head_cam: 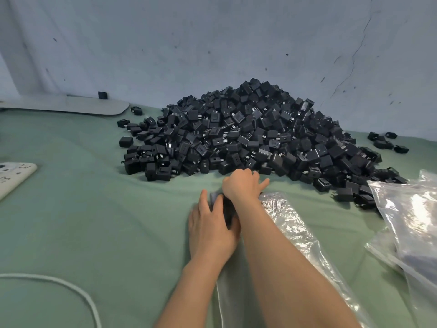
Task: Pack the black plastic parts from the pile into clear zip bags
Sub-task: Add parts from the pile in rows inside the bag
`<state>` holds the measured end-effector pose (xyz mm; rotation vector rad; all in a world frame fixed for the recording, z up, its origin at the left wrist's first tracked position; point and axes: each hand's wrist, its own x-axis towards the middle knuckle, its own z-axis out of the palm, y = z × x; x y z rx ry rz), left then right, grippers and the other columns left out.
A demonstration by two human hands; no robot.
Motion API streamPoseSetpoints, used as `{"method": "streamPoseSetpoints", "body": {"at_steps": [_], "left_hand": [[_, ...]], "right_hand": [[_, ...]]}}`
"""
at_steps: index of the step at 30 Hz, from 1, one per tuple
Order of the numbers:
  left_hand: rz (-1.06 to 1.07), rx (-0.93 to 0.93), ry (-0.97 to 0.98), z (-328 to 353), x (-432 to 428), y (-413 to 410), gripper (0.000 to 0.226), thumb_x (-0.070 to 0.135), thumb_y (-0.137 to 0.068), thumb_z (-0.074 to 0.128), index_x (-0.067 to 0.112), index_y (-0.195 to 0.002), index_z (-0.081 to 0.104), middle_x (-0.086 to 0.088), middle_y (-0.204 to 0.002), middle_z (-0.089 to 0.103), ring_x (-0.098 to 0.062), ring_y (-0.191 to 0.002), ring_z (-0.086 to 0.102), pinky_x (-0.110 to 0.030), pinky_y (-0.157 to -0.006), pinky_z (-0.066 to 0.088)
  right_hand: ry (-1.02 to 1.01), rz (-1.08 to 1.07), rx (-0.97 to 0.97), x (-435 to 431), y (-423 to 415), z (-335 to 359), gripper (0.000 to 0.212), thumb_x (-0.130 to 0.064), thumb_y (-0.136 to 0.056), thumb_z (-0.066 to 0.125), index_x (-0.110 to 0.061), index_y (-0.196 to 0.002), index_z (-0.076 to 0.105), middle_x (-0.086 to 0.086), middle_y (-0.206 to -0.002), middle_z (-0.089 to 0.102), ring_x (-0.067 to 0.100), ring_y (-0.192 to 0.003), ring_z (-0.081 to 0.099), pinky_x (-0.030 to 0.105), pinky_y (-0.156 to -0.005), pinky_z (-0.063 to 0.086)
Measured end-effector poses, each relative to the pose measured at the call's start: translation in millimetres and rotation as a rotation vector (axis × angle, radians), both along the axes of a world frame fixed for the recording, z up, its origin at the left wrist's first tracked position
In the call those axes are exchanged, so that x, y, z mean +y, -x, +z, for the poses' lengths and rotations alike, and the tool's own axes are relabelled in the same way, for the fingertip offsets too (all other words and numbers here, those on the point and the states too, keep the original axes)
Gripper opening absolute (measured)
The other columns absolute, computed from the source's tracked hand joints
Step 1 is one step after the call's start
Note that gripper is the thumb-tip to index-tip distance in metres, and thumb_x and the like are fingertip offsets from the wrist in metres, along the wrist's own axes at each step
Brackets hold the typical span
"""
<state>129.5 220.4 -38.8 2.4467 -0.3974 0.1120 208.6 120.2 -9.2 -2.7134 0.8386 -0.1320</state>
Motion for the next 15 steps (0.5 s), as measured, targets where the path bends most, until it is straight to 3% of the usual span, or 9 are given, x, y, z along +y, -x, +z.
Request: {"method": "streamPoseSetpoints", "body": {"at_steps": [5, 11, 13, 15], "left_hand": [[-0.002, 0.003, 0.007, 0, 0, 0, 0.056, 0.045, -0.091, 0.047, 0.029, -0.142, 0.031, -0.004, -0.158, 0.007, -0.028, -0.138, 0.025, -0.035, -0.112, 0.021], [0.001, 0.008, 0.005, -1, -1, -1, 0.055, 0.045, -0.091, 0.047, 0.028, -0.141, 0.032, -0.005, -0.157, 0.008, -0.029, -0.137, 0.025, -0.036, -0.112, 0.021], [0.004, 0.008, 0.010, -1, -1, -2, 0.053, 0.046, -0.091, 0.048, 0.027, -0.139, 0.035, -0.005, -0.157, 0.009, -0.030, -0.137, 0.026, -0.037, -0.112, 0.022], [0.008, 0.007, 0.017, -2, 0, -3, 0.053, 0.045, -0.091, 0.049, 0.025, -0.138, 0.036, -0.006, -0.157, 0.011, -0.030, -0.137, 0.026, -0.038, -0.111, 0.023]], "right_hand": [[-0.034, -0.002, -0.012, -1, 2, 4, 0.027, -0.024, -0.092, 0.043, -0.016, -0.111, 0.060, 0.008, -0.138, 0.048, 0.031, -0.141, 0.022, 0.061, -0.112, -0.003], [-0.013, 0.033, -0.032, 1, 3, 6, 0.010, -0.011, -0.087, 0.045, -0.016, -0.087, 0.054, 0.007, -0.125, 0.057, 0.028, -0.137, 0.029, 0.059, -0.114, 0.000], [-0.036, 0.017, -0.124, 0, 5, 9, 0.010, -0.012, -0.090, 0.045, -0.015, -0.087, 0.055, 0.007, -0.116, 0.060, 0.027, -0.128, 0.039, 0.055, -0.116, 0.007], [-0.102, 0.010, -0.251, -4, 9, 15, 0.014, -0.013, -0.092, 0.044, -0.015, -0.085, 0.056, 0.007, -0.095, 0.061, 0.030, -0.106, 0.051, 0.044, -0.106, 0.028]]}}
